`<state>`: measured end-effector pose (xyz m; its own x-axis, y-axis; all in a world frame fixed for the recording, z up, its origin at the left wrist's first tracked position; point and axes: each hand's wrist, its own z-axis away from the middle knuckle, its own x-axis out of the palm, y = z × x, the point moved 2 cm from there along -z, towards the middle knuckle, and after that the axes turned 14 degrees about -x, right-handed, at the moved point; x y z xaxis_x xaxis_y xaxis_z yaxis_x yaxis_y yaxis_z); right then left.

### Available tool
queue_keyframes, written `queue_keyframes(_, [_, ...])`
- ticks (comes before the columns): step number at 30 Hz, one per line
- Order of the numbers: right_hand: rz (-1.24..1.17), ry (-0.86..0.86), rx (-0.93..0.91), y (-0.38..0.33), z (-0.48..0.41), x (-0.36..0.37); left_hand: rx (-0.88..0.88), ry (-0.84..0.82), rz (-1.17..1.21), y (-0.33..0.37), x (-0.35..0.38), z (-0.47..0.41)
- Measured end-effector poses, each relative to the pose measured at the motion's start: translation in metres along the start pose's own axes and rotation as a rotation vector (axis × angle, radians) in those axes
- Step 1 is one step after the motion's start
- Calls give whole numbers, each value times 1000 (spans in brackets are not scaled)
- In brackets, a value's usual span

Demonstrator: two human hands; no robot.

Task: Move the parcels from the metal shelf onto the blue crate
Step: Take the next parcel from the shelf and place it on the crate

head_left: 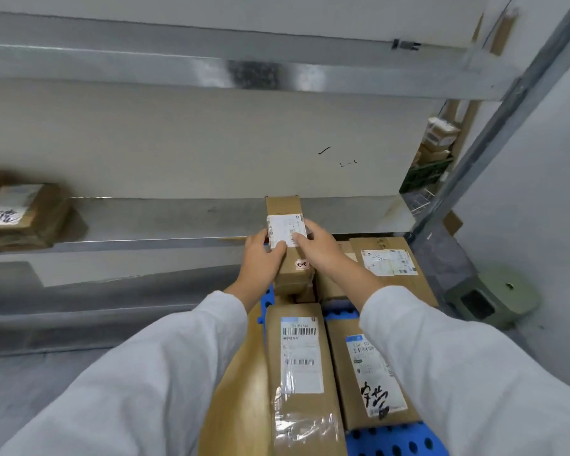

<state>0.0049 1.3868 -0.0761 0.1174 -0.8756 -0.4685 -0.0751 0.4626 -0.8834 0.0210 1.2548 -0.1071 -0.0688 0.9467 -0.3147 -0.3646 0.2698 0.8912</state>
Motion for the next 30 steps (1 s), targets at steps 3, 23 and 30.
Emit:
queue_keyframes(3, [-16, 0, 5, 14, -4, 4, -14, -20, -23, -9, 5, -9])
queue_keyframes(23, [139, -215, 98, 22, 7, -5, -142, -29, -29, -16, 15, 6])
queue_keyframes(30, [323, -130, 28, 7, 28, -32, -77, 94, -128, 6, 3, 34])
